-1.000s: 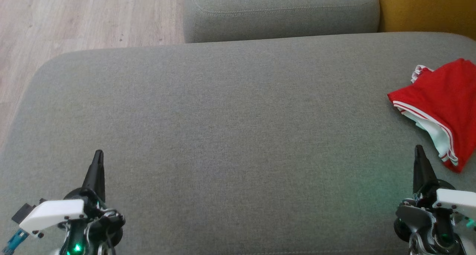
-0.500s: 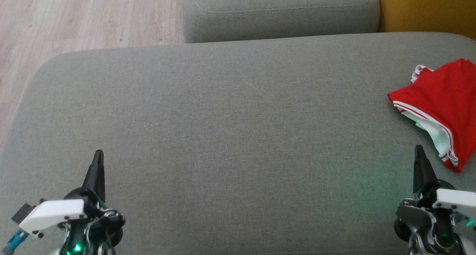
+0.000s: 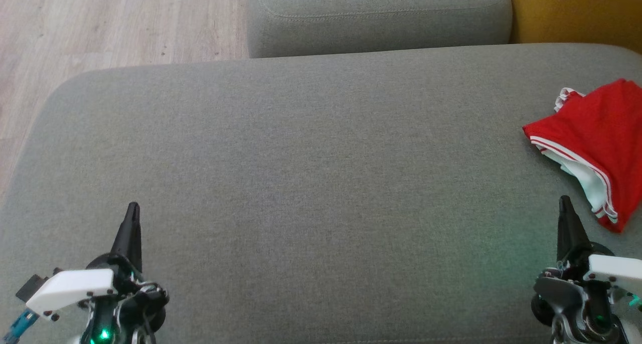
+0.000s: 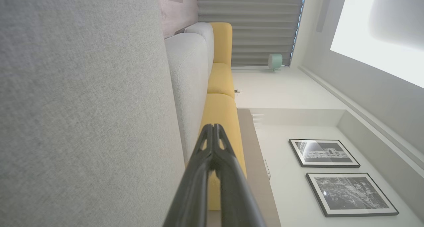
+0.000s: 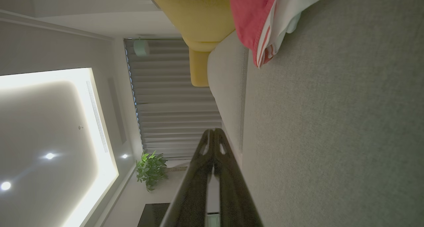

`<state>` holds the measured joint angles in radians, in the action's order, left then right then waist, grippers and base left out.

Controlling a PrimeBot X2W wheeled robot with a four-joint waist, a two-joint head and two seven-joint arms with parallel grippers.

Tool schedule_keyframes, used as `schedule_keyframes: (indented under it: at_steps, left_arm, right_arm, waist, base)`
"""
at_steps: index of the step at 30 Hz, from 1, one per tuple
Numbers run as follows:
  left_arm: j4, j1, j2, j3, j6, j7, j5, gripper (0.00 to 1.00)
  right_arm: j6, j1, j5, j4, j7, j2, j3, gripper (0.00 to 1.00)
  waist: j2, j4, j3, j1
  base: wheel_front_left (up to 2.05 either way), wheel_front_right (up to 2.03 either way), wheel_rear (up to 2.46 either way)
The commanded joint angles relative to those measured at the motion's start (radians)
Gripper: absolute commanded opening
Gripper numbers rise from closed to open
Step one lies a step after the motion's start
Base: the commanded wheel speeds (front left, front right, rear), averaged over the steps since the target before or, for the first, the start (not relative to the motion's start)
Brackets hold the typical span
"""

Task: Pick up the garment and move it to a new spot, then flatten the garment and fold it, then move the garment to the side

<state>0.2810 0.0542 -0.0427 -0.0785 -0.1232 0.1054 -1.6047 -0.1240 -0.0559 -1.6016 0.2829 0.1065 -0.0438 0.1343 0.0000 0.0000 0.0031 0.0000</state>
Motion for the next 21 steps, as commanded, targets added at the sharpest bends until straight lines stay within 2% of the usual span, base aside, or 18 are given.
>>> schedule_keyframes:
  at_steps: [1, 21]
  left_arm:
    - [-0.036, 0.054, -0.008, -0.036, -0.007, 0.008, -0.004, 0.0]
    - [-0.036, 0.054, -0.008, -0.036, -0.007, 0.008, -0.003, 0.0]
  right_arm:
    - [-0.007, -0.052, -0.007, -0.038, 0.007, -0.006, -0.021, 0.0]
    - [-0.007, -0.052, -0.007, -0.038, 0.007, -0.006, -0.021, 0.0]
  waist:
    - [0.0, 0.0, 0.0, 0.0]
    - [0.0, 0.0, 0.0, 0.0]
  base:
    - [0.0, 0.0, 0.0]
    - [0.0, 0.0, 0.0]
